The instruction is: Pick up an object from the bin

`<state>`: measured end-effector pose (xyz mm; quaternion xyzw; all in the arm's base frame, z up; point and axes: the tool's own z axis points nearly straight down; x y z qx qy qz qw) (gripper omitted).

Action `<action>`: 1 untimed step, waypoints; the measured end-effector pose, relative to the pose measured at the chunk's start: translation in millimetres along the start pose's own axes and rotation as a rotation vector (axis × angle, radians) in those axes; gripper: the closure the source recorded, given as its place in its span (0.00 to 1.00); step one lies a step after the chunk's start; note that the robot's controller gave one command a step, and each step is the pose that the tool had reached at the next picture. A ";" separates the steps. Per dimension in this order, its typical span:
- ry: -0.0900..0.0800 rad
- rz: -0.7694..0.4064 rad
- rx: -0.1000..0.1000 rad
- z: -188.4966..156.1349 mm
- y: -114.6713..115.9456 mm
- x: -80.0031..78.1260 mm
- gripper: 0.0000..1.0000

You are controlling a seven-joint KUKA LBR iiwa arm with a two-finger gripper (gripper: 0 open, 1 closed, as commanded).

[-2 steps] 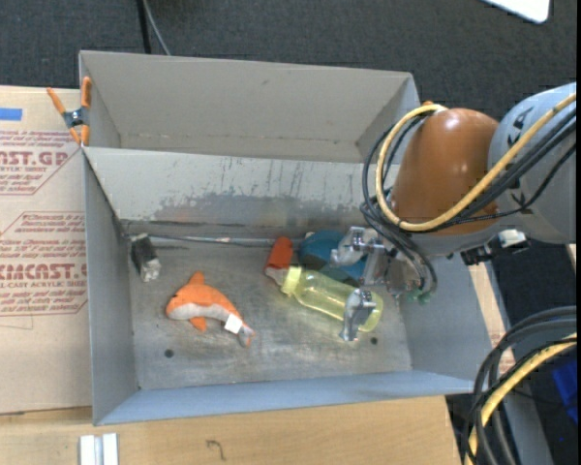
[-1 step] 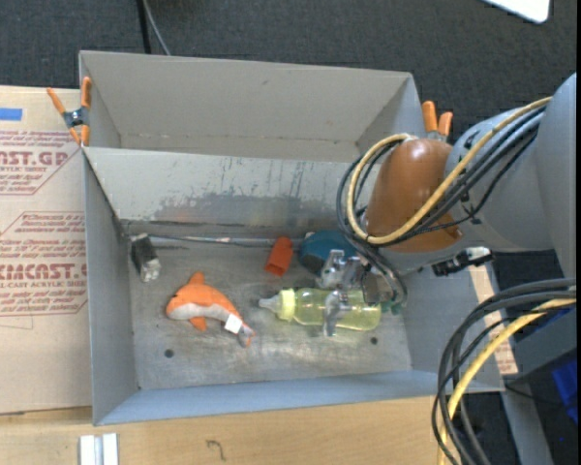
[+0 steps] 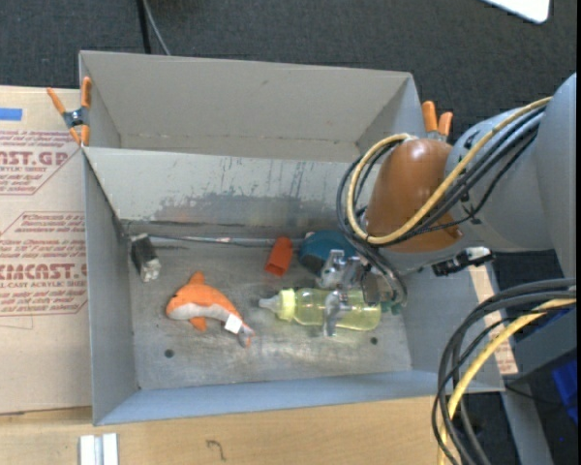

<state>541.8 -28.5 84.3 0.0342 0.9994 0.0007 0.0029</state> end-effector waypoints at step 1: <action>0.003 0.021 0.001 -129.3 -13.2 -9.2 1.00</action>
Offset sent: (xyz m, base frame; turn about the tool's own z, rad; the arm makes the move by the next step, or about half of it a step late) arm 0.0000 0.0000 0.0000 0.0000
